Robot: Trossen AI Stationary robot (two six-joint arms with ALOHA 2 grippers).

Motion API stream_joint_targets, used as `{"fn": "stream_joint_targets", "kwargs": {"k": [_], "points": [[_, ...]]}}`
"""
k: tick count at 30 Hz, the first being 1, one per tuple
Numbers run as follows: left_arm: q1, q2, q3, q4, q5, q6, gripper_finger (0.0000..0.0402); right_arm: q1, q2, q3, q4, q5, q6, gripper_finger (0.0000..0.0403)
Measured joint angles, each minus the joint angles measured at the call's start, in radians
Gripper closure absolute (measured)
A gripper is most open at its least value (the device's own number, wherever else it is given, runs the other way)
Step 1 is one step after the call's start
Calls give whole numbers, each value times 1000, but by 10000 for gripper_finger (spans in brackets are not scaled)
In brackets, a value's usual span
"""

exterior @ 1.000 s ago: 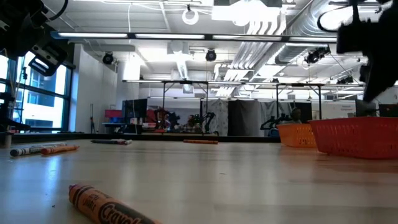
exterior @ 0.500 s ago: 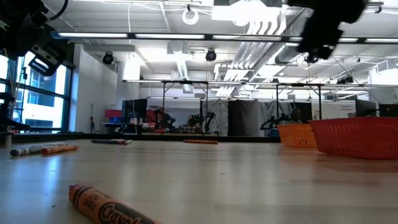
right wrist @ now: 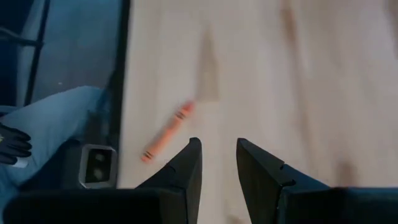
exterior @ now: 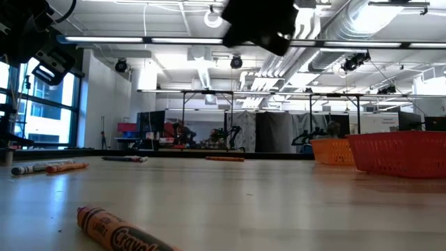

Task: Sort crayons
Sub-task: Put the orange crayon into the red bin

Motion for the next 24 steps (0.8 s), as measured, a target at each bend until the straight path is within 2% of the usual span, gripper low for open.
{"fn": "stream_joint_targets", "kwargs": {"k": [6,13,19,24], "points": [[0,0,0,0,0,0,316,57,165,191,-4,12,0,308],[0,0,0,0,0,0,316,99,321,338,-6,61,38,308],[0,0,0,0,0,0,316,119,422,412,-41,106,109,308],[0,0,0,0,0,0,316,119,455,436,-98,151,192,308]]}}
